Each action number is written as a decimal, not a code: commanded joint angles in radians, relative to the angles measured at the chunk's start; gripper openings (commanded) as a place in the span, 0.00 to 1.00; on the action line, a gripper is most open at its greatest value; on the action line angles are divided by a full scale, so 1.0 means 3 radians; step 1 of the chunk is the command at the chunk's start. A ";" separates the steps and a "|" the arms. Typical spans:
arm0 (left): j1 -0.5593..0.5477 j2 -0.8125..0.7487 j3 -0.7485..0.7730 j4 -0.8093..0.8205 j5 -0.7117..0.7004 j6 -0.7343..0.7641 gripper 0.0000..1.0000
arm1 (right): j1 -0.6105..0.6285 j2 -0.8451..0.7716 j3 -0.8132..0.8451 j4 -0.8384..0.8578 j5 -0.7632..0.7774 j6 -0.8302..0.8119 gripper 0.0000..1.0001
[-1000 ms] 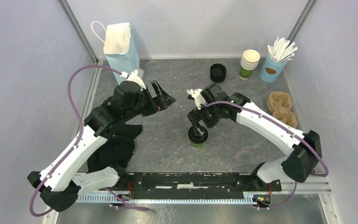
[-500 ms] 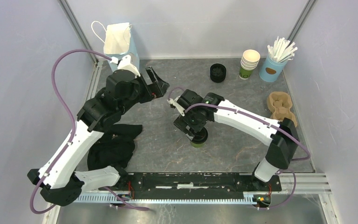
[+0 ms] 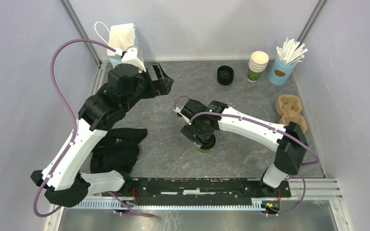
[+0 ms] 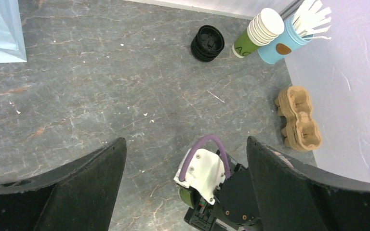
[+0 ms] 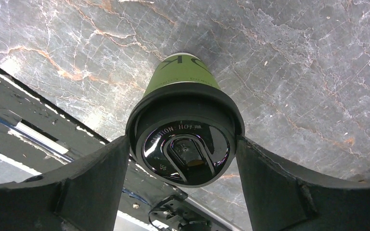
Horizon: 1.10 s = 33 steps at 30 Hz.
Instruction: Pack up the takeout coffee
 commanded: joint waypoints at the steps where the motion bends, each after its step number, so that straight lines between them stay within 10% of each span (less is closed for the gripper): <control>1: 0.0030 0.0051 0.0163 0.0014 -0.0014 0.0268 1.00 | 0.0004 -0.0074 -0.0096 0.0008 0.0176 0.0152 0.84; 8: 0.0050 0.0140 0.0255 0.0017 0.0083 0.0374 1.00 | -0.0163 -0.0269 -0.0468 0.0090 0.0444 0.0404 0.77; 23: 0.0160 0.0350 0.0421 0.0082 0.0468 0.0609 1.00 | -0.2212 -0.1384 -0.1736 0.0484 0.0523 0.0352 0.79; 33: 0.0230 0.0354 0.0357 0.0086 0.0610 0.0709 1.00 | -0.2364 -0.1372 -0.1546 0.0276 0.0238 0.0306 0.81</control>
